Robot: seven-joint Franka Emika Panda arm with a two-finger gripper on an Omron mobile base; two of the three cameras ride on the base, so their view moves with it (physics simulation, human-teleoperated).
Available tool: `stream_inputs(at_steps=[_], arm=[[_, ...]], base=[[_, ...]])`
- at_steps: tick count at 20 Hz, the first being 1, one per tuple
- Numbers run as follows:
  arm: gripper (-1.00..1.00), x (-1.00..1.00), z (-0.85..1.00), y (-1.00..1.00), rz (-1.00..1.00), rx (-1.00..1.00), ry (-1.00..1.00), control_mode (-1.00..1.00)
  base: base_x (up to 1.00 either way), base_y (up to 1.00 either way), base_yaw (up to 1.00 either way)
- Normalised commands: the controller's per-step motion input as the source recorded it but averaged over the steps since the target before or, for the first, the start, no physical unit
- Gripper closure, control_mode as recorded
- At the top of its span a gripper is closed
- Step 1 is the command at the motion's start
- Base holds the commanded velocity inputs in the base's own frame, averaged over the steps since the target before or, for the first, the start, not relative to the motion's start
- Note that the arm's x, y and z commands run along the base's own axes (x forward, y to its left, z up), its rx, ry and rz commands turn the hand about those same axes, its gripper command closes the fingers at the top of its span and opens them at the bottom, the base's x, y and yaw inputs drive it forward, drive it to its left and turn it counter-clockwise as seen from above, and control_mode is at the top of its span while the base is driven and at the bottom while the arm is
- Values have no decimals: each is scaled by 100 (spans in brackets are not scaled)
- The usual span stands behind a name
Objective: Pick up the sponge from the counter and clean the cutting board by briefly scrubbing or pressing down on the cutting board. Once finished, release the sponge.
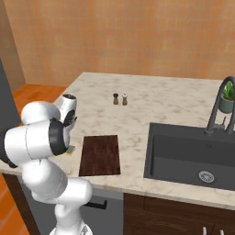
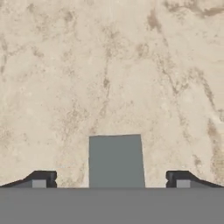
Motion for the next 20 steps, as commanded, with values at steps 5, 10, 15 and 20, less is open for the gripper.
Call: stream_inputs(at_steps=[5, 10, 15, 20], arm=[[-100, -95, 100, -34, -23, 0, 15, -100], [-100, -100, 80, -56, -33, 0, 20, -100], [-100, -90, 77, -48, -33, 0, 6, -100], [-100, -97, 52, -36, -23, 0, 0, -100]], base=[[0, 0, 0], [0, 0, 0], [0, 0, 0], [0, 0, 0]])
